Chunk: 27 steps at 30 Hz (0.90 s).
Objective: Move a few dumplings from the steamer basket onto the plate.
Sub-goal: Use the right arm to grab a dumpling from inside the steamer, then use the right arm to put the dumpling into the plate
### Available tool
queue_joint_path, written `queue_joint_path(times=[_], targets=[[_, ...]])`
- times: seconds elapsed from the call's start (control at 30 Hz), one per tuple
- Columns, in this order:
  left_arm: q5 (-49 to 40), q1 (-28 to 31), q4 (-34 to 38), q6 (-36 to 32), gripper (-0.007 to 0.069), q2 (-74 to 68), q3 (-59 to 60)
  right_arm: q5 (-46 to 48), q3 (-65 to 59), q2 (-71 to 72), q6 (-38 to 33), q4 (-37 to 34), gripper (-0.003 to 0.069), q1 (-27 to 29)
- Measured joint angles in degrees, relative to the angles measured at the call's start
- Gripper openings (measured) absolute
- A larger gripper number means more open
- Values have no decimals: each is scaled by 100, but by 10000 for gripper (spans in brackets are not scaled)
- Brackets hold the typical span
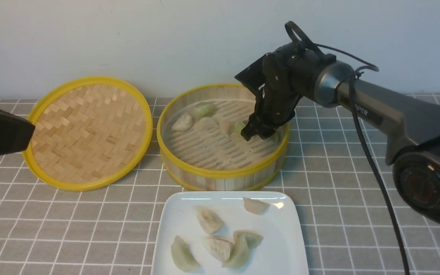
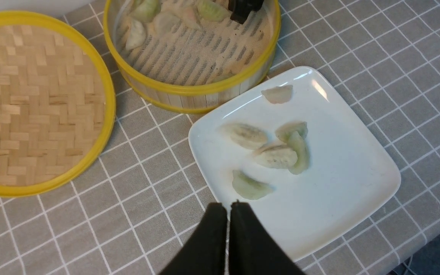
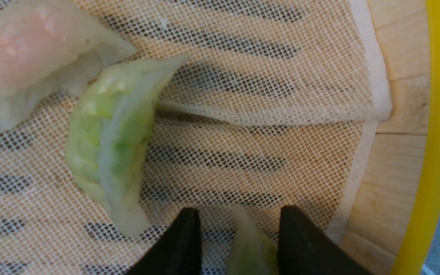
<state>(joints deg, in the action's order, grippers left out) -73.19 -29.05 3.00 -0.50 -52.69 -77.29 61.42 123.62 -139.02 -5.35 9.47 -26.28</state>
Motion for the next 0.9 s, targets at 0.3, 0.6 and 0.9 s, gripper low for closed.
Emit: queue_joint_path(times=[0.3,0.6,0.9], targets=[[0,0,-17,0,-5,0,0,749,471,-56,6,-306,109,0],[0,0,-30,0,-5,0,0,996,1390,370,6,-1318,109,0],[0,0,-30,0,-5,17,0,1015,-51,1824,-32,-1795,109,-148]])
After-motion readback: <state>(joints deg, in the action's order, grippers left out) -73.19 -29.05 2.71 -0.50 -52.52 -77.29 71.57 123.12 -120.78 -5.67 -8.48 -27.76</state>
